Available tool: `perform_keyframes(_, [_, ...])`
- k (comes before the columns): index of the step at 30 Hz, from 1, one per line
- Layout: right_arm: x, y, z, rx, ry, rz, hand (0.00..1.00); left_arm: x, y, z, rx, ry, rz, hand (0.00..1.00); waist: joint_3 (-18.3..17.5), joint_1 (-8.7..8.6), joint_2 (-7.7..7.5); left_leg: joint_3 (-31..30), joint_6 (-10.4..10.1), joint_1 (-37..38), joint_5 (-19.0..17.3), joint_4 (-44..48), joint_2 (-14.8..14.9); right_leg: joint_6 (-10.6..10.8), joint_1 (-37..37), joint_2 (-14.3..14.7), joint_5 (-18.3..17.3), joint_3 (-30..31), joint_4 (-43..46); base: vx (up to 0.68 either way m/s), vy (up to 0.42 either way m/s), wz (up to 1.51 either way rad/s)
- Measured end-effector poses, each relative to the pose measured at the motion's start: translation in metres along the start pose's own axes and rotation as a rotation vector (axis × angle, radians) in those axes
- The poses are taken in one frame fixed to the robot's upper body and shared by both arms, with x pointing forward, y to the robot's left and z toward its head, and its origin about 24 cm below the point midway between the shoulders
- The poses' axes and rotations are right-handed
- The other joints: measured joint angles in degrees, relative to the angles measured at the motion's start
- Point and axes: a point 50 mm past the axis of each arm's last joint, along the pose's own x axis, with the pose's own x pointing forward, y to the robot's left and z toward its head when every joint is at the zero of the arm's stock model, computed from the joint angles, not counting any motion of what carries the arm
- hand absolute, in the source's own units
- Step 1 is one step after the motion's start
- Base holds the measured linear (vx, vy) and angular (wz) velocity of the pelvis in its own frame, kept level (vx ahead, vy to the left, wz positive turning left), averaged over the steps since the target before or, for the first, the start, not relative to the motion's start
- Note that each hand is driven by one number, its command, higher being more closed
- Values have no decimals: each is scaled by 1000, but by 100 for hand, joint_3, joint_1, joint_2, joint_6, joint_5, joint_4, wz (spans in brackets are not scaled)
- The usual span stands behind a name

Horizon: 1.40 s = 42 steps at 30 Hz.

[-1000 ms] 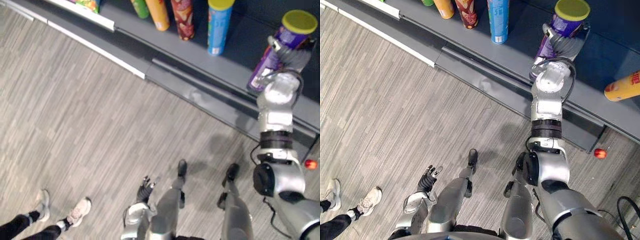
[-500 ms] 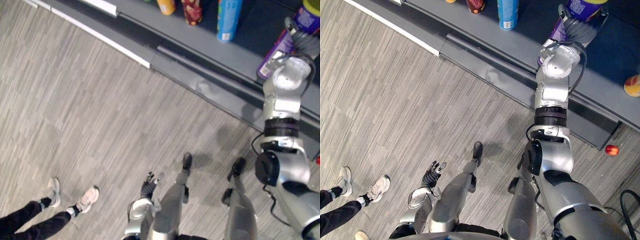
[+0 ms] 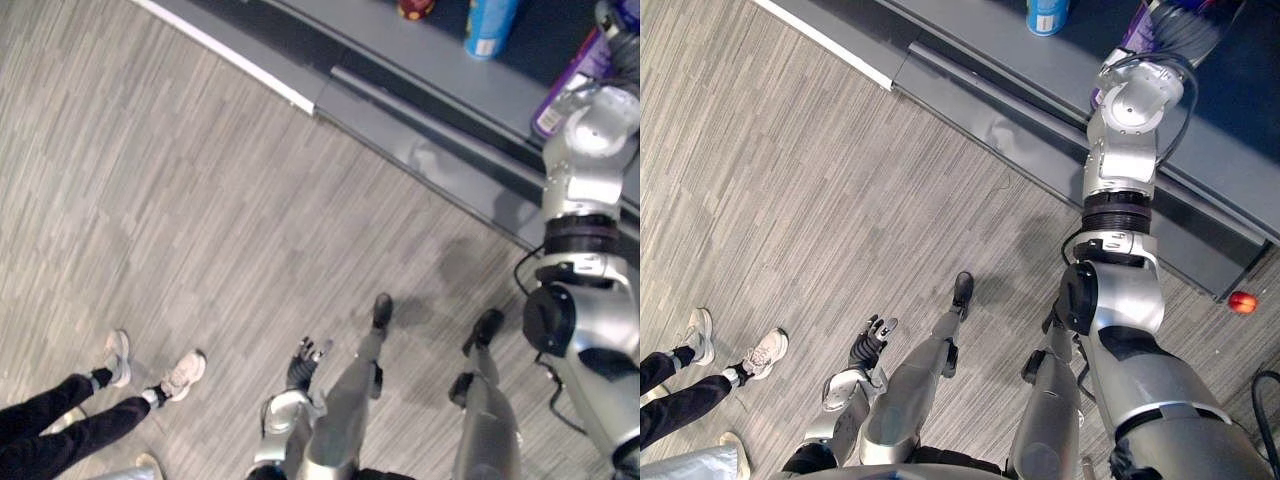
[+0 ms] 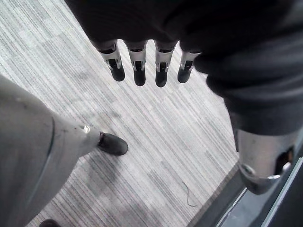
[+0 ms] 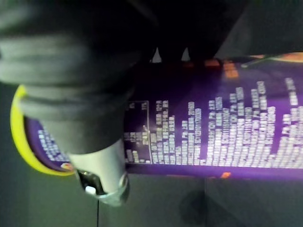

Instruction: Put the gum and the chips on the shelf.

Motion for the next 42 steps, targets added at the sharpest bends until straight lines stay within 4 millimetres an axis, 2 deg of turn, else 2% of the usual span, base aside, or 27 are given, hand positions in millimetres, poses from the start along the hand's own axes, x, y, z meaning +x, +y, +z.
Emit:
perform_keyframes(7, [13,-7,14,-15,-42,-47,100,0,-6,1,-20,-3,-24,0,-92,137,131,-13,27,-117,25,-18,-109,58,-120,-111,37,6,3,0,-1,3])
perform_keyframes(13, [20,-13,24,-21,-77,-119,100,0,-8,4,-27,-15,-30,0,-100,223,142,-17,33,-152,53,-18,-208,97,-196,-204,62,77,3,4,-1,-1])
perform_keyframes(24, [23,-20,29,-85,-102,-191,100,0,-10,9,-32,-42,-39,0,-100,203,142,-12,33,-155,52,-19,-305,162,-234,-278,108,156,2,0,0,0])
perform_keyframes(32, [27,-27,44,-106,-177,-217,100,0,-10,9,-32,-43,-40,0,-100,191,142,-4,34,-234,52,-26,-323,175,-353,-285,120,226,8,5,-10,-1])
perform_keyframes(42, [30,-32,44,-106,-186,-246,100,0,-11,9,-31,-43,-43,0,-101,198,143,6,40,-257,59,-16,-422,196,-508,-386,131,415,80,20,-23,-5])
